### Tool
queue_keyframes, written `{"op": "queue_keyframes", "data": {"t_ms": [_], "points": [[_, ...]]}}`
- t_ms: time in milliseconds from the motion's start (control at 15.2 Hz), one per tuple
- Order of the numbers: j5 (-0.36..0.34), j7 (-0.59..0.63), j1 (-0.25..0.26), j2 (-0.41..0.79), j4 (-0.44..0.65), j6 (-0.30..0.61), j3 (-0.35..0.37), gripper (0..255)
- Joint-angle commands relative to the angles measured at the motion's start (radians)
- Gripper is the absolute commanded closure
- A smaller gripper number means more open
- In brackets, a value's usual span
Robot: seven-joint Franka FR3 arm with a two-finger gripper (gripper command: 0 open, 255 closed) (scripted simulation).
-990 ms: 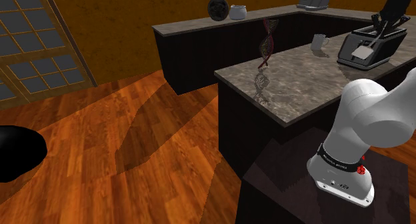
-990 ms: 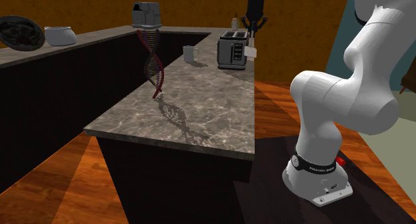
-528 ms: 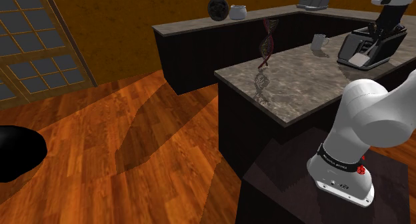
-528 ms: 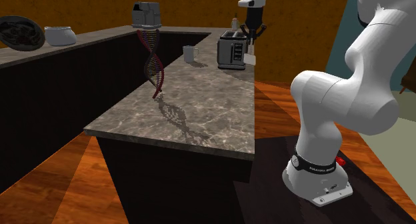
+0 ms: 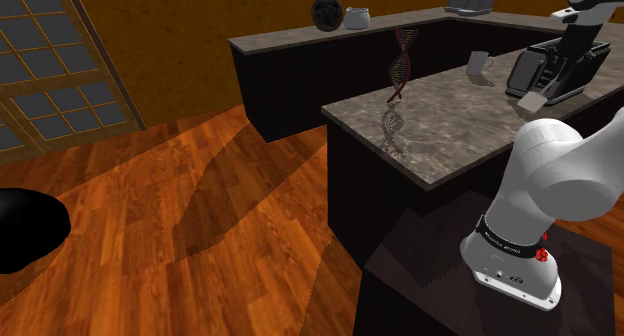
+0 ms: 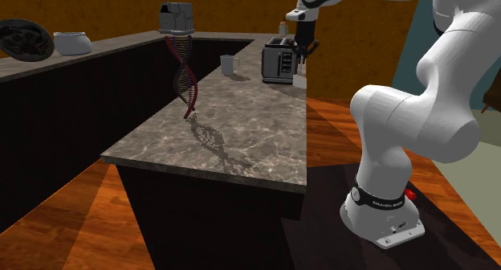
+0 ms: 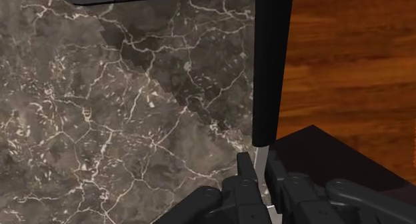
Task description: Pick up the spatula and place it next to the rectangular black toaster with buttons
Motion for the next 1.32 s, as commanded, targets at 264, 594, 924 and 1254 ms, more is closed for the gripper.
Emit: {"op": "queue_keyframes", "data": {"t_ms": [264, 594, 924, 1254], "points": [[-0.033, 0.022, -0.001, -0.020, -0.060, 0.061, -0.037, 255], [-0.062, 0.039, 0.006, -0.036, -0.102, 0.110, -0.073, 255], [-0.094, 0.057, 0.017, -0.051, -0.138, 0.157, -0.115, 255], [-0.128, 0.075, 0.033, -0.067, -0.168, 0.203, -0.161, 255]]}}
